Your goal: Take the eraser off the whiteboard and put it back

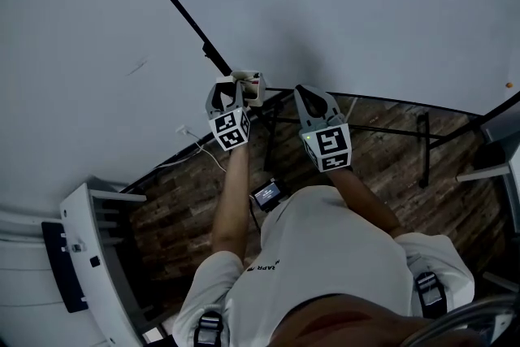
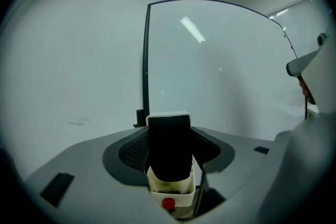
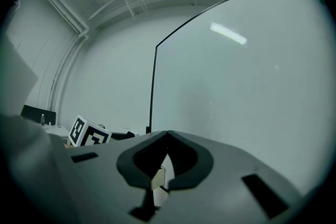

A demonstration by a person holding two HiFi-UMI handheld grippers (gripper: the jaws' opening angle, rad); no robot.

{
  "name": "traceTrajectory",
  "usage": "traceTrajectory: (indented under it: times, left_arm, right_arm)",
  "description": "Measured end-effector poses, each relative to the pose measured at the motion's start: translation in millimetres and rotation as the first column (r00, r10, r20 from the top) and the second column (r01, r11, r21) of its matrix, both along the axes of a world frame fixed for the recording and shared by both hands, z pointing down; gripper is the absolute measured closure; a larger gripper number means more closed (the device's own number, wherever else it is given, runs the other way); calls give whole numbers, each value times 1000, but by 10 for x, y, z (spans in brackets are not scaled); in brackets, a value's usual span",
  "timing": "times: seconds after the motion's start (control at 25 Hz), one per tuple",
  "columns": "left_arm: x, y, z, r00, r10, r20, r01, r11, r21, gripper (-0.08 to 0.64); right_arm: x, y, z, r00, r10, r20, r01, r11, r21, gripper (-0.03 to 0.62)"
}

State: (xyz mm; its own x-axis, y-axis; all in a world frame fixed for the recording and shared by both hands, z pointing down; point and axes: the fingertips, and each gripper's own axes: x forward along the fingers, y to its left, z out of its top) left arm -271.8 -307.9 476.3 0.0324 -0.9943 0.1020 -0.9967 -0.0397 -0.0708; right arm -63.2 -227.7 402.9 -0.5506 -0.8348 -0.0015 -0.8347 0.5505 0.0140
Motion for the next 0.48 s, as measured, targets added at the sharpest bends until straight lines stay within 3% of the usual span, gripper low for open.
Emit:
traceTrajectory:
  times: [0.48]
  left_arm:
    - [198, 100, -263, 1000, 5, -19, -4, 1000, 26, 321]
  right_arm:
    - [17, -1, 14, 1000, 10, 10, -9, 1000, -11, 580]
